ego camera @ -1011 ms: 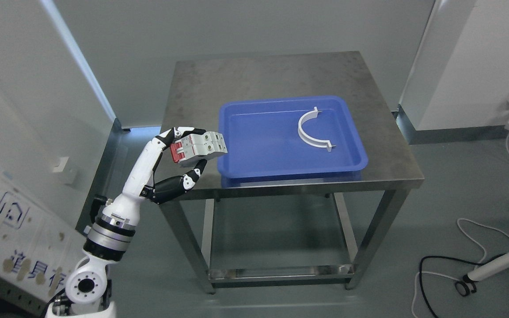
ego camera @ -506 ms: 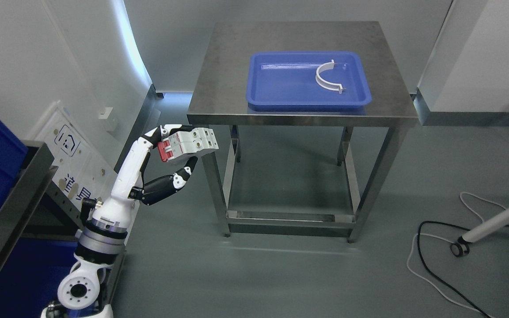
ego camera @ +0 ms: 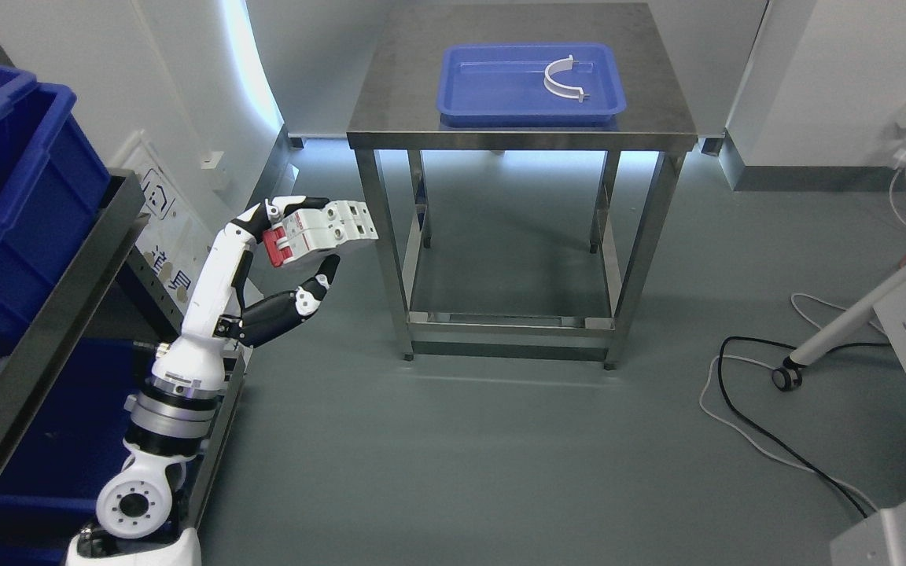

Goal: Place circuit breaker on shelf
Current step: 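Carry the held breaker while turning toward the blue bin shelf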

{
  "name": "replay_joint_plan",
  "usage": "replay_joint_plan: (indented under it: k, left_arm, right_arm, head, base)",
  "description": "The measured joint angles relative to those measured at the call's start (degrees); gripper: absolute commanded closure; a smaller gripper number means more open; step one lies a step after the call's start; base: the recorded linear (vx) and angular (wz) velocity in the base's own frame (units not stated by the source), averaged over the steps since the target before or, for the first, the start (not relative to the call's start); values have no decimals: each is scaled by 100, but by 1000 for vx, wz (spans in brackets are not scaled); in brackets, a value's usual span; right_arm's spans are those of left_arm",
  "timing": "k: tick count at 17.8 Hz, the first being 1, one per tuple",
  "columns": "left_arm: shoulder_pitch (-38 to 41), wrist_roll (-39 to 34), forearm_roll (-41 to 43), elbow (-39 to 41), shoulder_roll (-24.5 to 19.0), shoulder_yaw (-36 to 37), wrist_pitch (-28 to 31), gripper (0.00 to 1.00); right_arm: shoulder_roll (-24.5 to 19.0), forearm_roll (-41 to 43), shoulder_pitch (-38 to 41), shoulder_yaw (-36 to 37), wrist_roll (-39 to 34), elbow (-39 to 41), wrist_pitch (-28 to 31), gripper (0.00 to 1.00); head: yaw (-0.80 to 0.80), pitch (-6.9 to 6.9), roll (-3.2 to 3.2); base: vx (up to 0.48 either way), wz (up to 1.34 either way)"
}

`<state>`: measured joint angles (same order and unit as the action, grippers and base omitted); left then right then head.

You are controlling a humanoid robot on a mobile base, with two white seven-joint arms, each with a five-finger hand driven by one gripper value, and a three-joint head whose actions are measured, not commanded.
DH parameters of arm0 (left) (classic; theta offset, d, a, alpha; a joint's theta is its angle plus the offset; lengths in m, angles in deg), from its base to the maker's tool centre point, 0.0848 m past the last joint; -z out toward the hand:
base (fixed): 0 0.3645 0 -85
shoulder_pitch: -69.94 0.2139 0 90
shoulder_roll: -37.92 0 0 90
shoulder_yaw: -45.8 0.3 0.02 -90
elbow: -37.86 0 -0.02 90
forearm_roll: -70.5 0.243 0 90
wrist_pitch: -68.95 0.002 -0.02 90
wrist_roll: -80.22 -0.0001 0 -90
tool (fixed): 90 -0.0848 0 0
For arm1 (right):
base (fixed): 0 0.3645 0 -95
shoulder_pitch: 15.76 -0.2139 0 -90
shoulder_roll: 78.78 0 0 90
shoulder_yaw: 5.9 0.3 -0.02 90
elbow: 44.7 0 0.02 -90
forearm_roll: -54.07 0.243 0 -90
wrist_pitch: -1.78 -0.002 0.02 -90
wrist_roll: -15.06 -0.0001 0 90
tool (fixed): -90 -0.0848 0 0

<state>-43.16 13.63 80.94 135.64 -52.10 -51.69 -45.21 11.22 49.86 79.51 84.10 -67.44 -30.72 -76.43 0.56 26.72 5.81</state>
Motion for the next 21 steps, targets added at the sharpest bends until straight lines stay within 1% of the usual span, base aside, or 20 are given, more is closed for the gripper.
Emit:
replay_joint_plan:
  k: [3, 8, 12, 16, 18, 21]
  left_arm:
    - [-149, -15, -16, 4, 1, 1, 75, 79]
    - [-603, -35, -27, 8, 3, 89, 452, 79]
    - [-970, -354, -32, 7, 2, 151, 793, 79]
    - [-1332, -445, -31, 7, 2, 181, 1265, 79]
    - [-1516, -449, -26, 3, 2, 192, 1597, 79]
    - [-1829, -383, -4, -21, 2, 219, 2295, 79]
  right_arm:
    - [0, 0, 2, 0, 7, 0, 0, 0]
    - [0, 0, 4, 0, 21, -1, 0, 0]
    - [0, 0, 0, 0, 24, 0, 0, 0]
    - [0, 0, -2, 0, 28, 0, 0, 0]
    - [0, 0, -2, 0, 28, 0, 0, 0]
    - [0, 1, -2, 0, 29, 0, -7, 0]
  head:
    - [0, 0, 0]
    - [0, 0, 0]
    - [0, 0, 0]
    - [0, 0, 0]
    - [0, 0, 0]
    - [0, 0, 0]
  base:
    - [-403, 46]
    - [-368, 417]
    - [-256, 1165]
    - [-164, 1505]
    - [-127, 1402]
    - [-52, 1081]
